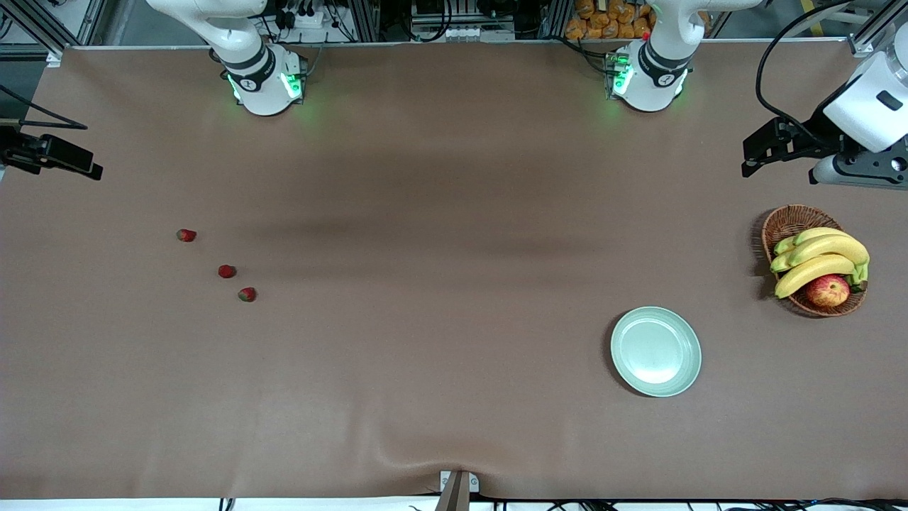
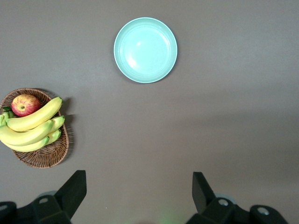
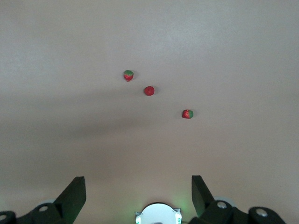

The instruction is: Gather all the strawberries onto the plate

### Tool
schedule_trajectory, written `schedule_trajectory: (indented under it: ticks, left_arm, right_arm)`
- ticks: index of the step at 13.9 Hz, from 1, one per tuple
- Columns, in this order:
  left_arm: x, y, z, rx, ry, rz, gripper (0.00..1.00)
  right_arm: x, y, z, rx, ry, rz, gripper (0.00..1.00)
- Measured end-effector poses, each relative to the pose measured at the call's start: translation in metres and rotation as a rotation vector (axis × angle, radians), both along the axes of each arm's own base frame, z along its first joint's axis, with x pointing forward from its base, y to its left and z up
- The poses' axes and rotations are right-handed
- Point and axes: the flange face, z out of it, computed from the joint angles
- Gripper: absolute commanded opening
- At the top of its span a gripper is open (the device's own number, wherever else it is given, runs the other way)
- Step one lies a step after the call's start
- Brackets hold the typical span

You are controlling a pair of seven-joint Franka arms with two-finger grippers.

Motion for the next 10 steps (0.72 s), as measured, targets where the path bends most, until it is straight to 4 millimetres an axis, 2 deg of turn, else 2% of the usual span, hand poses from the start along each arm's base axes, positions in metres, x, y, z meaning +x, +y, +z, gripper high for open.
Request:
schedule_trajectory:
  ticks: [6,8,10]
  left_arm:
    - [0.0,0.0,0.0,0.0,0.0,0.001,1.0]
    - [0.0,0.0,0.0,0.0,0.0,0.001,1.0]
    - [0.0,0.001,0.0,0.0,0.0,0.001,1.0]
  right_arm:
    - [0.001,-0.001,-0.005,0.0,0.007,-0.001,1.0]
    - [0.007,-0.004,-0.018,0.001,0.014,-0.008,1.0]
    - [0.022,-0.009,-0.046,-0.001,0.005,-0.016,1.0]
